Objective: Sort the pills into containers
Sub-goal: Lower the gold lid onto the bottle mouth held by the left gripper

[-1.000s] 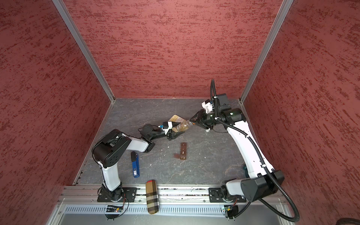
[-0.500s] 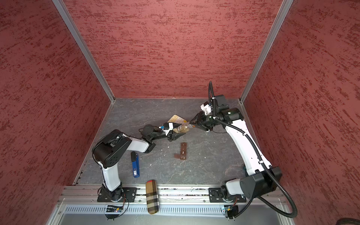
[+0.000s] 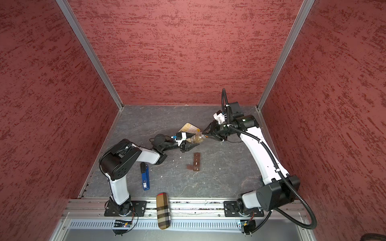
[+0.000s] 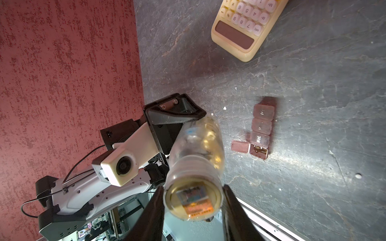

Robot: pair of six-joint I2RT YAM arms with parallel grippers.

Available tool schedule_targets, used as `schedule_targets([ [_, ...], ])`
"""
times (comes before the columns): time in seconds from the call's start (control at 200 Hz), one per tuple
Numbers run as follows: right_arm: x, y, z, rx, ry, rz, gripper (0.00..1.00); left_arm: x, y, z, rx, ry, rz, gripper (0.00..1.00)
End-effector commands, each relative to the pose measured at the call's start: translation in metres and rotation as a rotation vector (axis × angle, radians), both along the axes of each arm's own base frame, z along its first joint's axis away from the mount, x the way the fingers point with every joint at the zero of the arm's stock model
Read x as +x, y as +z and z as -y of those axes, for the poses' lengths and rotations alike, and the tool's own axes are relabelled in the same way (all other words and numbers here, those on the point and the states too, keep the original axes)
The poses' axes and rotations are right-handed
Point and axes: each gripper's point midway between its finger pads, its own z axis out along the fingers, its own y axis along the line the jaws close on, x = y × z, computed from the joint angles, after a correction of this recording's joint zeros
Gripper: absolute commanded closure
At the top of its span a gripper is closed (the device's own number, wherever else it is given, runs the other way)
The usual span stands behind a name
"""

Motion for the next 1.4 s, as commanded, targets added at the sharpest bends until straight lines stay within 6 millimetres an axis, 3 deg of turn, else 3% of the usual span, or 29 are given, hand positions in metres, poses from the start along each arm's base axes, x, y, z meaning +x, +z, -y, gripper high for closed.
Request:
schedule_targets([
  [0.0, 0.003, 0.006, -0.002, -0.009, 0.027, 0.030, 0.59, -0.012, 0.001, 0.002, -0.002, -0.036, 0.028, 1.00],
  [0.696, 0.013, 0.010, 0.005, -0.111, 0.057, 0.014, 0.58, -0.018, -0.011, 0.004, 0.059, -0.034, 0.055, 1.00],
  [1.002, 0.016, 0.010, -0.012, 0.018, 0.007, 0.001, 0.58, -0.012, 0.001, 0.003, -0.001, 0.035, 0.075, 1.00],
  [1.393, 0.015, 0.003, -0.008, 0.046, -0.143, -0.139, 0.59, -0.010, 0.015, 0.002, -0.012, 0.182, 0.194, 1.00],
])
